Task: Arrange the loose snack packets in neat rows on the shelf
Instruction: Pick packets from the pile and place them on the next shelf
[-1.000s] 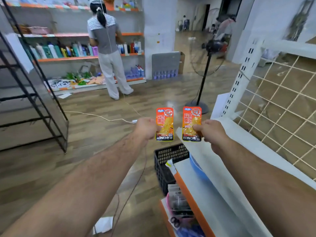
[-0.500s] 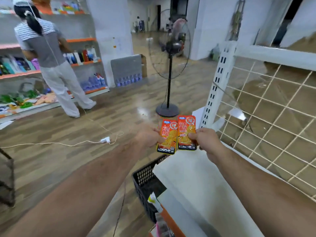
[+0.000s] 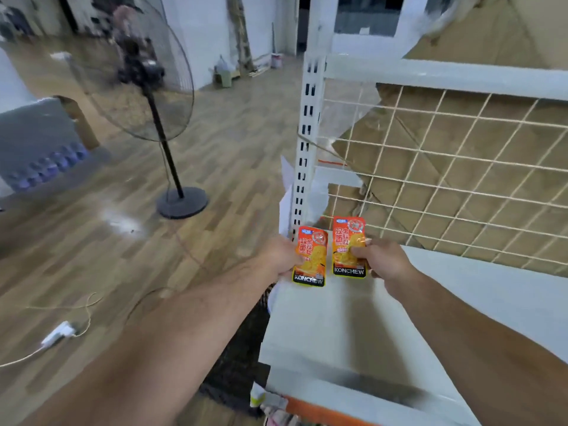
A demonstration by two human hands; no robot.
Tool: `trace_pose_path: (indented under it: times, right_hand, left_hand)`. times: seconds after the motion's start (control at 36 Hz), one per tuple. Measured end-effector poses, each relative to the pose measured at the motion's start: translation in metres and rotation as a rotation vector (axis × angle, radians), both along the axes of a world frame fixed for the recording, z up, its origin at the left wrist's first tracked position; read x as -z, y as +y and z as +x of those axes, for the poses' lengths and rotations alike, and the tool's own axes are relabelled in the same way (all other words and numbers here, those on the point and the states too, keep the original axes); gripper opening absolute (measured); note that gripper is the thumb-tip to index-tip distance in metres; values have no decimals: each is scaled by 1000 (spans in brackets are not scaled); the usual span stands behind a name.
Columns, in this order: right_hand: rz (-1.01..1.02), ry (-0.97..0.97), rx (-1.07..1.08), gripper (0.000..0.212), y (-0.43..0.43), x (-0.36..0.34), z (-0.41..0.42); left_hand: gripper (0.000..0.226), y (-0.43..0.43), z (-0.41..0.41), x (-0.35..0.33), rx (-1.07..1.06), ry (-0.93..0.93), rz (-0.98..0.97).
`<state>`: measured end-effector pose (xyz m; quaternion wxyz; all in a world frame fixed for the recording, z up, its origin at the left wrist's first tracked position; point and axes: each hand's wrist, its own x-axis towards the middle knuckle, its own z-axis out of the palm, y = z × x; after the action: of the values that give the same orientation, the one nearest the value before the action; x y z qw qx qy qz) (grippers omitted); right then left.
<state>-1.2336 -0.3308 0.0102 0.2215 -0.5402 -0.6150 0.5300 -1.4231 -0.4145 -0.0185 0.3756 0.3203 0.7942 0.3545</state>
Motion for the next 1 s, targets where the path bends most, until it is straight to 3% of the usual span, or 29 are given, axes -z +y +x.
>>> trace_pose_path:
  times: [0.11, 0.22, 0.31, 0.64, 1.0]
  right_hand:
    - [-23, -33, 122, 9, -2, 9, 18]
    - [-39, -60, 181, 11, -4, 12, 30]
    - [-40, -61, 194, 10, 0, 11, 31]
    - [-65, -16, 127, 13, 16, 14, 23]
    - [-138, -112, 60, 17, 32, 20, 1]
  left_hand:
    - [18, 18, 4, 6, 65, 118, -31]
    - [12, 29, 11, 11, 145, 424, -82]
    - [13, 36, 11, 11, 175, 514, -78]
    - [13, 54, 0, 22, 43, 489, -109]
    - [15, 49, -2, 21, 111, 672, -61]
